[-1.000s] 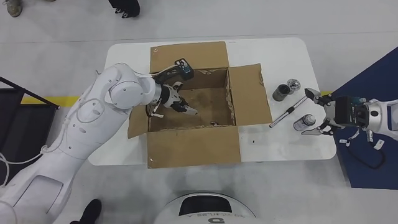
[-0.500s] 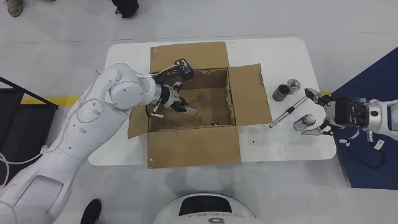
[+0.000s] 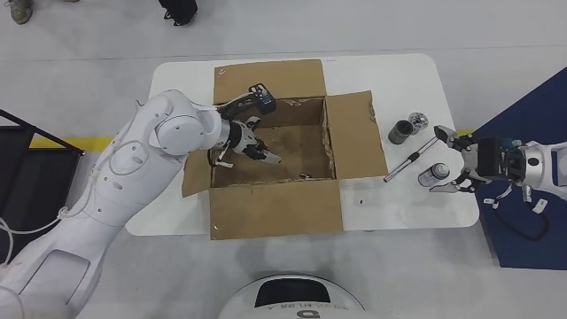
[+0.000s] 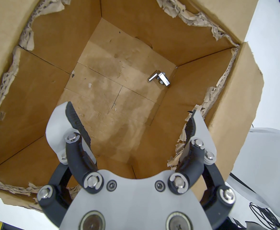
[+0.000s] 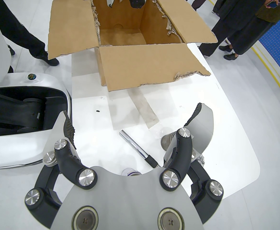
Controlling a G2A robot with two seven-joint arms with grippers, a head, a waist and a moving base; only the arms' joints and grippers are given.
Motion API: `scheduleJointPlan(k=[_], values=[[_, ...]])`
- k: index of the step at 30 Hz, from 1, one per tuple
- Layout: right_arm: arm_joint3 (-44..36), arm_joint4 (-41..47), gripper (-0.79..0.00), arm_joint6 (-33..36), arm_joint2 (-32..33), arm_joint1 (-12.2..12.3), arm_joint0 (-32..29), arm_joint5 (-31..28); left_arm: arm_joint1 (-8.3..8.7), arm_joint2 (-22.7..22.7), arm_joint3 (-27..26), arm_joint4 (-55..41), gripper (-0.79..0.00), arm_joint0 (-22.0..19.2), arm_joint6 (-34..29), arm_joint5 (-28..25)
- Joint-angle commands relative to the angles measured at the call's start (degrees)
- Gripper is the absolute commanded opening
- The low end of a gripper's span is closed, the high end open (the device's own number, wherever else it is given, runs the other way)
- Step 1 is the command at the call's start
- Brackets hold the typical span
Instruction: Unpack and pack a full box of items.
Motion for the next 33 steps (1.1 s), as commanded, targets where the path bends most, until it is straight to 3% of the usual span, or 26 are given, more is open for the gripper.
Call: scheduleJointPlan(k=[1, 8, 16, 26, 33], values=[[0.00, 0.00, 0.000, 0.00, 0.00, 0.00, 0.00, 0.00, 0.04, -0.14, 0.13, 0.93, 0.000, -0.08, 0.26, 0.51], [0.00, 0.00, 0.000, 0.00, 0.00, 0.00, 0.00, 0.00, -0.05, 2.22, -2.37, 14.86, 0.000, 0.39, 1.83, 5.69], [0.00, 0.00, 0.000, 0.00, 0.00, 0.00, 0.00, 0.00, -1.73, 7.78, -0.39, 17.98, 0.000, -3.33, -1.23, 3.30], [0.00, 0.00, 0.000, 0.00, 0.00, 0.00, 0.00, 0.00, -3.37, 11.27, 0.70, 19.17, 0.000, -6.77, -2.11, 0.56], [0.00, 0.00, 0.000, 0.00, 0.00, 0.00, 0.00, 0.00, -4.38, 13.30, 0.86, 16.17, 0.000, -9.08, -4.62, -4.05]])
